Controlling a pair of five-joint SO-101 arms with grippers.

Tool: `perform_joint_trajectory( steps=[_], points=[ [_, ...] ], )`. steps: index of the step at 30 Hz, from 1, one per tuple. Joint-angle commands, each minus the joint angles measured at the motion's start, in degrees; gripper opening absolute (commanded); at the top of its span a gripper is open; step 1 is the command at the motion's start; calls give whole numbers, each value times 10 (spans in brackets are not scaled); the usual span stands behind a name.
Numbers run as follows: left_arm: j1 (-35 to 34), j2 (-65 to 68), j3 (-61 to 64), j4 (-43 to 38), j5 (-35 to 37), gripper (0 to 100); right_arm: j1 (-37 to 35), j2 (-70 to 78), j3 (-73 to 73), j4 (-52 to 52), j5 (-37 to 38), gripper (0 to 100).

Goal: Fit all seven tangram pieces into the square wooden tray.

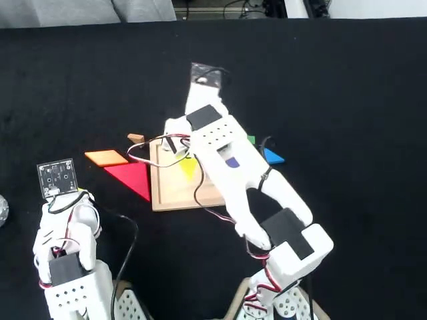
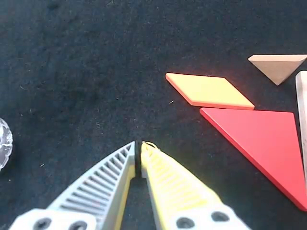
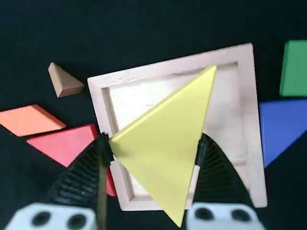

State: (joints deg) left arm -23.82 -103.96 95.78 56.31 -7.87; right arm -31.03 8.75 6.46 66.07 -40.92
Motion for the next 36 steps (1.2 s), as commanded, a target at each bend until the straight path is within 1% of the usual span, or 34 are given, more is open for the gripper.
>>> perform_joint_trajectory(
  steps=[1,3,7,10,14,19,23,25,27,31,34,36],
  points=[
    [0,-5,-22,-12,2,30,9,-36,-29,21,-122,93],
    [0,-5,-21,-12,2,30,11,-33,-31,52,-222,95],
    [0,-5,-21,-12,2,30,-13,-32,-33,111,-295,93],
    [0,-5,-21,-12,2,30,-31,-32,-34,132,-338,96],
    [0,-5,-21,-12,2,30,-33,-30,-27,105,-344,96],
    [0,-5,-21,-12,2,30,-43,0,4,47,-305,96],
    [0,-5,-21,-12,2,30,-62,41,7,16,-299,97],
    [0,-5,-21,-12,2,30,-74,55,4,13,-298,113],
    [0,-5,-21,-12,2,30,-84,67,-5,18,-300,172],
    [0,-5,-21,-12,2,30,-94,72,-5,18,-302,361],
    [0,-5,-21,-12,2,30,-96,70,-11,43,-302,491],
    [0,-5,-21,-12,2,30,-94,70,-31,75,-302,540]
  ],
)
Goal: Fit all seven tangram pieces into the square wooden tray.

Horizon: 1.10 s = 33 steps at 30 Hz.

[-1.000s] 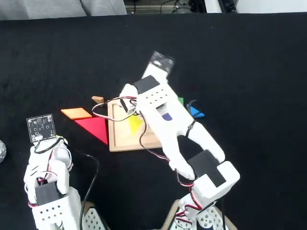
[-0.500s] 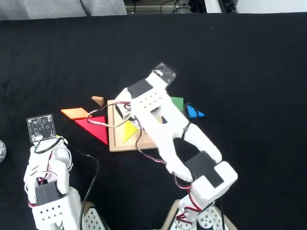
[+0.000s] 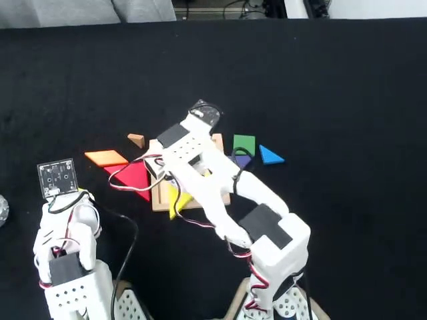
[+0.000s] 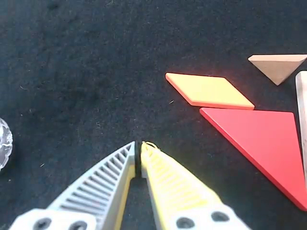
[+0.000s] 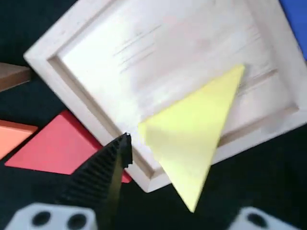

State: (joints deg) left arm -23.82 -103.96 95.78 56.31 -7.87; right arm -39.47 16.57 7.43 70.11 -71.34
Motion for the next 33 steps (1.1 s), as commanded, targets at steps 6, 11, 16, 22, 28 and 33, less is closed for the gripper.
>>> perform_joint_trajectory(
  steps=[6,11,16,22,28,33],
  points=[
    [0,-5,-21,-12,2,30,4,-7,-186,205,76,487],
    [0,-5,-21,-12,2,30,79,10,-228,305,342,370],
    [0,-5,-19,-12,2,31,84,50,-167,293,764,244],
    [1,-5,1,-49,2,31,152,65,-167,216,1025,76],
    [1,-5,3,-53,2,32,175,74,-239,198,1075,12],
    [1,-5,3,-53,2,32,149,103,-246,145,1078,11]
  ],
)
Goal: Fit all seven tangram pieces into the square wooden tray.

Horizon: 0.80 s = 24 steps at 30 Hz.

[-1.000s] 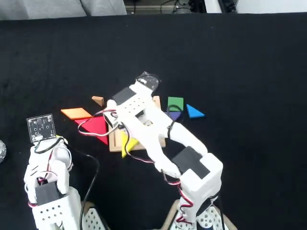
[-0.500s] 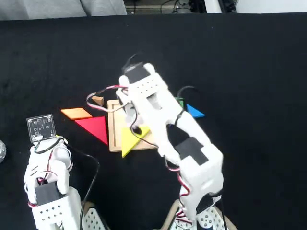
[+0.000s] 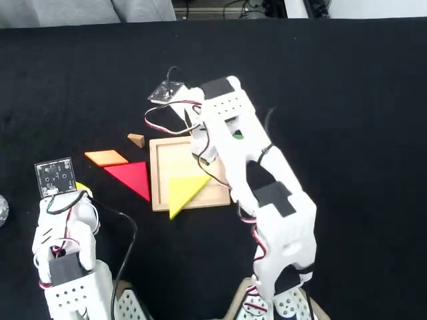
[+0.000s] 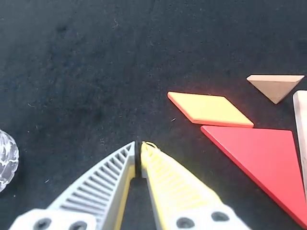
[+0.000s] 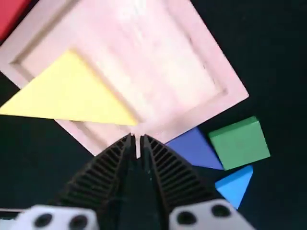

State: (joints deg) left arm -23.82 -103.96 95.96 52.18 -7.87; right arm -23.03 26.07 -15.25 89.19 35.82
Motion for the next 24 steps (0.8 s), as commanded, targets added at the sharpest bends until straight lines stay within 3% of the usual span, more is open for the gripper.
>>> perform_joint_trajectory(
  steps=[1,9,19,24],
  points=[
    [1,-5,1,-11,2,32,-17,19,-14,-67,6,11],
    [1,-5,1,-11,2,31,-24,88,-8,-108,6,11],
    [1,-5,1,-11,2,32,-22,58,43,7,12,11],
    [1,-5,1,-11,2,32,-21,-49,102,45,66,11]
  ],
)
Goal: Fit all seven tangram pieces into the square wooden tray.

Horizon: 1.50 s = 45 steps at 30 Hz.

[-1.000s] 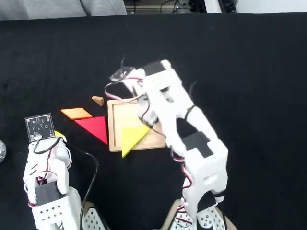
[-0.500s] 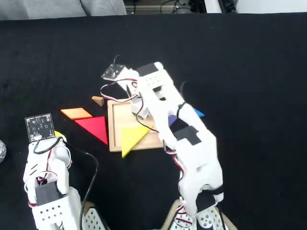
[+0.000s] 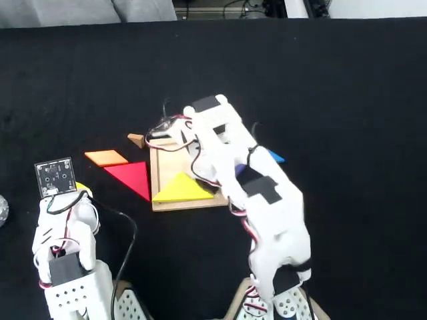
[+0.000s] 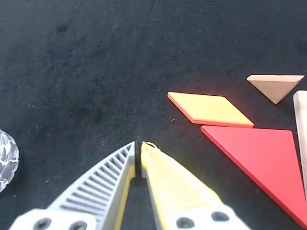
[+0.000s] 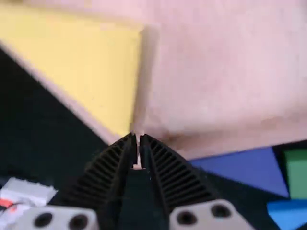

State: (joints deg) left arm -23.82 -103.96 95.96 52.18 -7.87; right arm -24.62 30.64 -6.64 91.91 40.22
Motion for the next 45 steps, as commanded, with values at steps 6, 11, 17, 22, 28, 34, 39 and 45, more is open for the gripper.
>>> perform_joint_trajectory(
  steps=[6,11,17,22,28,34,39,45],
  points=[
    [1,-5,1,-11,2,32,-39,-276,104,-70,21,11],
    [1,-5,1,-11,2,30,-110,-310,233,-291,-62,11],
    [-6,-4,-2,-9,5,30,-137,-302,282,-448,-138,11],
    [-6,-4,-2,-11,5,30,-156,-265,278,-448,-138,11],
    [-6,-4,-2,-11,4,30,-174,-239,301,-440,-138,11],
    [-5,-4,-1,-11,3,30,-121,-239,327,-430,-137,11],
    [-4,-4,0,-11,3,30,-71,-262,320,-382,-137,11],
    [-2,-4,0,-11,3,30,-64,-436,365,-379,-201,11]
  ],
)
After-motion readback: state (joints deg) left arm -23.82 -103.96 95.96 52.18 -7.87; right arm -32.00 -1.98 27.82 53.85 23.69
